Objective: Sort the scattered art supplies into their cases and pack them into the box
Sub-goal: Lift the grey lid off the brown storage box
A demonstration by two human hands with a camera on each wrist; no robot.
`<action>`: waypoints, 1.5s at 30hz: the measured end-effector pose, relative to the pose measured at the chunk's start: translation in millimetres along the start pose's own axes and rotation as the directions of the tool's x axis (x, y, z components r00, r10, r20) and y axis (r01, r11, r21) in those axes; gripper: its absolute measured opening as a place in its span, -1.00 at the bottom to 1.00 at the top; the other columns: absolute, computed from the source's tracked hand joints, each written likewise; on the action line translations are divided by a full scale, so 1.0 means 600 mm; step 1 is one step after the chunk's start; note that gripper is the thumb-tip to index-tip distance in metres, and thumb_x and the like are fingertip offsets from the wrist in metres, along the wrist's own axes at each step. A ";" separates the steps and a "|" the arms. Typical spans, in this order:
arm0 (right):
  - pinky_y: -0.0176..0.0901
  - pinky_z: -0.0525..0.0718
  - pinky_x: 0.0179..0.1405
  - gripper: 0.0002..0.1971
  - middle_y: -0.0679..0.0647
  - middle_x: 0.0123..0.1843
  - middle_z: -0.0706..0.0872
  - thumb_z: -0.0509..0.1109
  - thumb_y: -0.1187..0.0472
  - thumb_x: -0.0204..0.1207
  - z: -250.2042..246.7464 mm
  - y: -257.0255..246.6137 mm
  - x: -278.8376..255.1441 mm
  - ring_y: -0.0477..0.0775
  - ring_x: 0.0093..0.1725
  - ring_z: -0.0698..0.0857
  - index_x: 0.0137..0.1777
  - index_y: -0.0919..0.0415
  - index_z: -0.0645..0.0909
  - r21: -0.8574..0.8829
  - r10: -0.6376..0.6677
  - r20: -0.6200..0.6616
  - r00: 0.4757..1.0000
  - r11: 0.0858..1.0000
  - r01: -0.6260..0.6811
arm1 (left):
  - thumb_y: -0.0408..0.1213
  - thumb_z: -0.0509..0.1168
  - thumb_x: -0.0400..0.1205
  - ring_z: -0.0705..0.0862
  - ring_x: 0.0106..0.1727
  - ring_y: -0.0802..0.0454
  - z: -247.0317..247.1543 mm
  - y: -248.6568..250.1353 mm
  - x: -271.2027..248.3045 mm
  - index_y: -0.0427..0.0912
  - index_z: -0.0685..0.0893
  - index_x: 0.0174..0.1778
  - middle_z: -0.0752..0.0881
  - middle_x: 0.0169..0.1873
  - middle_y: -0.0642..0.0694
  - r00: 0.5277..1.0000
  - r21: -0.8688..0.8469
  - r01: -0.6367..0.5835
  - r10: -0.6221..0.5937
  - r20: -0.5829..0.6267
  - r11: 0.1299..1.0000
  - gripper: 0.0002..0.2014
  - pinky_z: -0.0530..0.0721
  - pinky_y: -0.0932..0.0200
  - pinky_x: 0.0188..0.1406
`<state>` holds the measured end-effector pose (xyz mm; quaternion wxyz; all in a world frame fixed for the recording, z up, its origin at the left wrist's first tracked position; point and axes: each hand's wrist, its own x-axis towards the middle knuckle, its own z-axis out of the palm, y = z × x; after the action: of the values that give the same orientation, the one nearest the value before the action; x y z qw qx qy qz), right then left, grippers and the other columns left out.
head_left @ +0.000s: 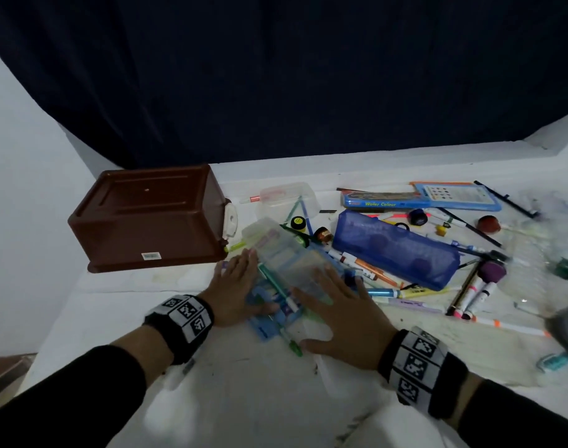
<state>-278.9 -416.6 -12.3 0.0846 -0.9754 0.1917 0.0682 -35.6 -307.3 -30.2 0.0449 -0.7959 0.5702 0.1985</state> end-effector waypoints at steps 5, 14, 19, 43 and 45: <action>0.49 -0.09 0.63 -0.15 0.03 0.73 -0.41 -0.05 -0.49 0.44 0.013 -0.005 0.001 0.16 0.71 -0.37 0.64 -0.36 -0.38 -0.010 0.115 -0.031 0.993 0.993 -0.115 | 0.83 -0.33 0.01 -0.37 0.72 -0.15 -0.019 0.028 0.046 -0.21 -0.49 0.67 -0.45 0.68 -0.21 0.998 -0.099 -0.030 0.035 0.043 0.995 0.50 -0.31 -0.32 0.67; 0.33 0.11 0.64 -0.28 -0.01 0.76 -0.29 0.13 -0.38 0.58 -0.015 0.010 -0.017 0.08 0.74 -0.20 0.65 -0.43 -0.16 0.020 0.205 -0.056 0.977 0.979 -0.204 | 0.51 0.05 0.47 -0.31 0.74 -0.02 -0.056 0.036 0.039 -0.04 -0.22 0.76 -0.30 0.73 -0.07 0.999 -0.393 -0.049 0.050 -0.009 0.918 0.08 -0.18 -0.11 0.73; 0.35 0.11 0.65 -0.36 0.02 0.76 -0.27 0.01 -0.37 0.63 -0.022 0.007 -0.021 0.11 0.74 -0.19 0.66 -0.38 -0.12 0.036 0.205 -0.018 0.979 0.978 -0.205 | 0.26 0.12 0.67 -0.07 0.76 -0.04 -0.065 -0.004 -0.043 -0.18 -0.02 0.76 -0.09 0.76 -0.13 0.993 -0.252 0.050 -0.076 -0.095 0.966 -0.12 0.00 0.08 0.70; -0.20 0.56 0.05 -0.71 -0.04 0.15 0.70 0.32 -0.01 0.65 -0.115 -0.106 0.083 -0.06 0.09 0.64 0.33 -0.01 0.59 0.496 0.188 -0.440 0.878 0.866 0.063 | 0.25 0.07 0.67 -0.09 0.73 0.22 -0.080 -0.102 -0.179 0.25 -0.02 0.74 -0.04 0.74 0.15 0.906 -0.425 -0.032 -0.153 -0.394 0.904 -0.29 0.04 0.10 0.71; -0.21 0.58 0.08 -0.67 -0.05 0.17 0.69 0.31 -0.01 0.66 -0.128 -0.137 0.125 -0.08 0.11 0.65 0.38 -0.02 0.57 0.531 0.187 -0.457 0.870 0.842 0.098 | 0.29 0.08 0.64 -0.04 0.72 0.25 -0.106 -0.163 -0.209 0.31 0.00 0.72 -0.01 0.74 0.16 0.865 -0.446 -0.012 -0.214 -0.453 0.895 -0.28 0.11 0.07 0.71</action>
<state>-170.3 -383.4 62.0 0.3013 -0.8917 0.2413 -0.2364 37.6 -181.1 59.1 -0.2690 -0.8391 0.4601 0.1090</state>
